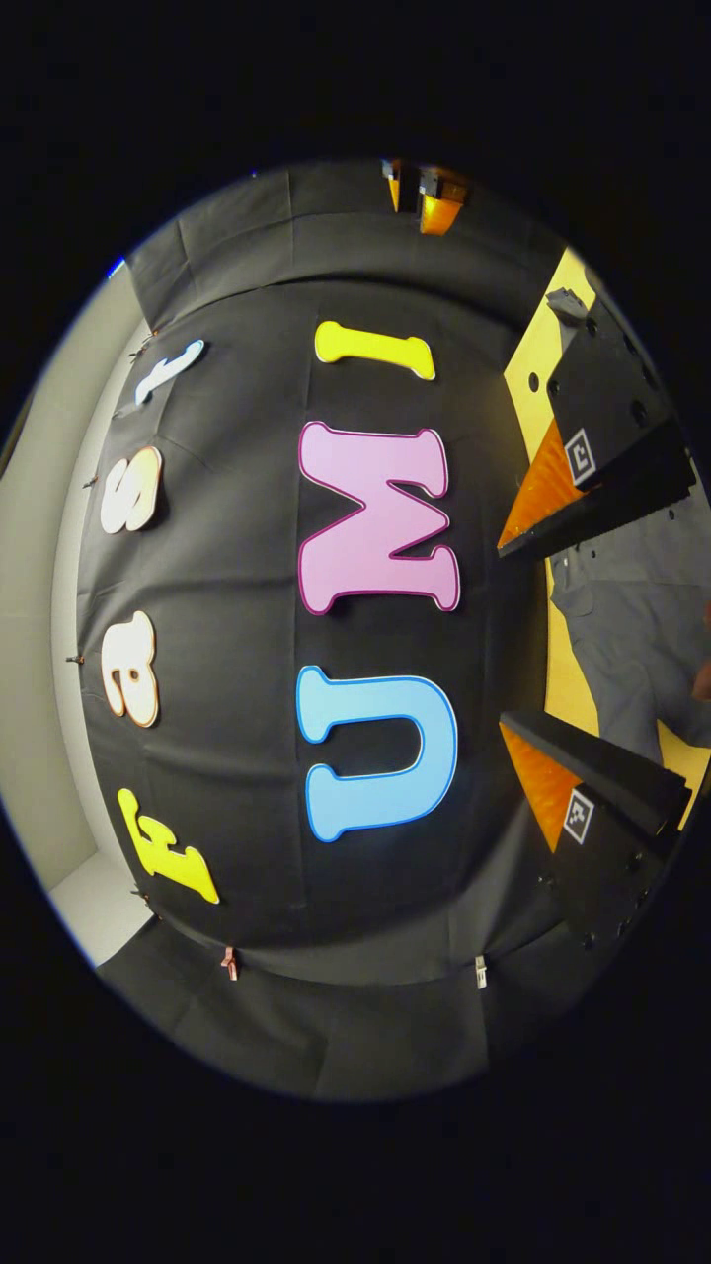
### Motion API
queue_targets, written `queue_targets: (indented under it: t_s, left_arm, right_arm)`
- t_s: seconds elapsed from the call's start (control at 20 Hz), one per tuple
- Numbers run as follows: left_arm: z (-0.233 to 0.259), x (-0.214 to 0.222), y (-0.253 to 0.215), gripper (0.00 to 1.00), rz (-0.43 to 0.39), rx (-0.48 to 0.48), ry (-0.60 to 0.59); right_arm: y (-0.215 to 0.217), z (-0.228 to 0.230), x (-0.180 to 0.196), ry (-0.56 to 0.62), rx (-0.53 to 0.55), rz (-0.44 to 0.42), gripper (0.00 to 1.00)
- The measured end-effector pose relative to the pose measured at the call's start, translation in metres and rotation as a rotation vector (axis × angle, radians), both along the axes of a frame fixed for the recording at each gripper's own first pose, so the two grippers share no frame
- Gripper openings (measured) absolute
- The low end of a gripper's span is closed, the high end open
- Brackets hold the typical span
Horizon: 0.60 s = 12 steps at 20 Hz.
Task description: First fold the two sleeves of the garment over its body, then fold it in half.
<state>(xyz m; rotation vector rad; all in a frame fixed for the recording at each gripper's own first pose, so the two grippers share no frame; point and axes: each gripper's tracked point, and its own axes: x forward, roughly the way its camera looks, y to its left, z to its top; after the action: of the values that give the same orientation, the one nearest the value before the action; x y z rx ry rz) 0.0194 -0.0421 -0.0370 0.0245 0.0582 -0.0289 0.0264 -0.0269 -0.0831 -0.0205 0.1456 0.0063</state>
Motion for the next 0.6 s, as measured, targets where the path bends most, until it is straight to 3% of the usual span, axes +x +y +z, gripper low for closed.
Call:
queue_targets:
  t_s: [0.15,0.2,0.35,0.6]
  left_arm:
    - [0.0,-0.002,-0.011,0.95,0.005,-0.006,0.003]
    - [0.001,-0.003,-0.013,0.95,0.008,0.003,0.002]
    - [0.001,-0.006,-0.022,0.95,0.018,0.028,0.006]
    - [-0.006,-0.014,-0.037,0.95,0.045,0.003,0.028]
  right_arm:
    - [-0.008,-0.036,0.008,0.075,0.034,0.031,0.93]
    - [-0.012,-0.048,0.011,0.098,0.053,0.032,0.97]
    - [-0.03,-0.091,0.02,0.178,0.109,0.017,0.98]
    - [-0.06,-0.163,0.034,0.267,0.055,0.031,0.97]
